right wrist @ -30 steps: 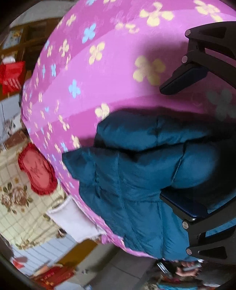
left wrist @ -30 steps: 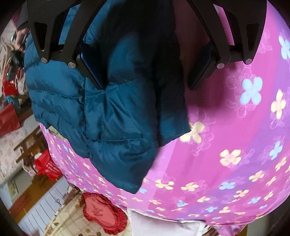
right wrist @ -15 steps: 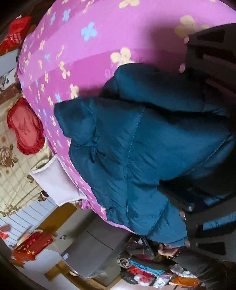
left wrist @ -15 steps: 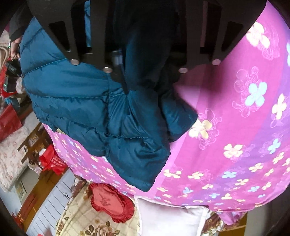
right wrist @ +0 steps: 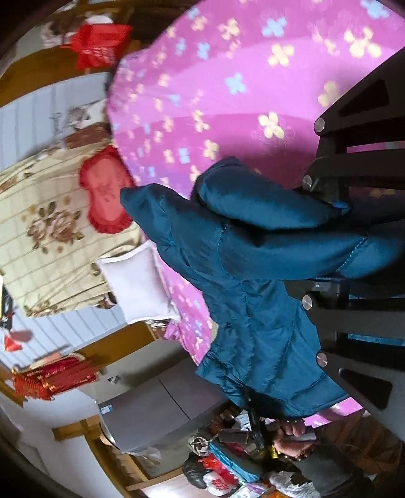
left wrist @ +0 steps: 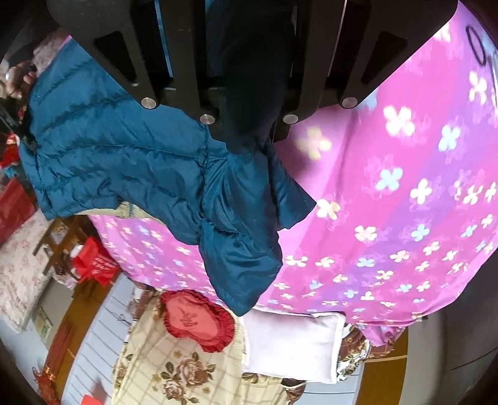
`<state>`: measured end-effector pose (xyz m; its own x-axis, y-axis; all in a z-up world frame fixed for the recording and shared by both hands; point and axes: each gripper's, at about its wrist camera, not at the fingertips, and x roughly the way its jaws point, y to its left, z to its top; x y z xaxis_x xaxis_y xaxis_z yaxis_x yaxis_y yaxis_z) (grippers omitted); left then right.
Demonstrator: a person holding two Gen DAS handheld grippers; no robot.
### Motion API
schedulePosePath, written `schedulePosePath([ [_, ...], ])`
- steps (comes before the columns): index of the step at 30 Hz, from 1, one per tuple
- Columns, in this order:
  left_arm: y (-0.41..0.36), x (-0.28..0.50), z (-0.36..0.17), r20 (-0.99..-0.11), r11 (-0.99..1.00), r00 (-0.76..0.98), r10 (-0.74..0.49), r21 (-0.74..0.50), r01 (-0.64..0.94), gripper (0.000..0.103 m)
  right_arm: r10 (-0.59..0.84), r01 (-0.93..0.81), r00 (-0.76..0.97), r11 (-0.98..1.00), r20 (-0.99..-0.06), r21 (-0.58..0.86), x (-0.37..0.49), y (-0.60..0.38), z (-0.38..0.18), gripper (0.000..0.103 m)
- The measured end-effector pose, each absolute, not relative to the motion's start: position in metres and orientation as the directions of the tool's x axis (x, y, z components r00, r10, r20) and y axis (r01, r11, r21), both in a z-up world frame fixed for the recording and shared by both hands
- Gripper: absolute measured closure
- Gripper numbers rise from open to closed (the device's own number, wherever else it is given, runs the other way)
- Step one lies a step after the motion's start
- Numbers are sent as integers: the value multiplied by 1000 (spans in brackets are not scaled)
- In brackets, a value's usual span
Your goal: Fold large clothes
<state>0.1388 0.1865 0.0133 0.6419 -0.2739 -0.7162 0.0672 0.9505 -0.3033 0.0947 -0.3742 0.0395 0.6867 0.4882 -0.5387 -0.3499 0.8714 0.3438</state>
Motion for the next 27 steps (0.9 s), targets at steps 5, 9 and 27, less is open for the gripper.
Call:
schedulePosePath([
  [5, 173, 114, 17, -715, 927, 610, -341, -365, 91, 91, 461, -341, 708, 887, -536, 312, 55, -392, 53, 76],
  [9, 148, 126, -18, -756, 955, 590, -282, -283, 93, 82, 439, -279, 703, 894, -560, 351, 55, -417, 23, 73],
  [27, 121, 56, 32, -634, 981, 748, -196, -137, 141, 20, 322, -112, 799, 909, -507, 401, -3, -370, 25, 10],
])
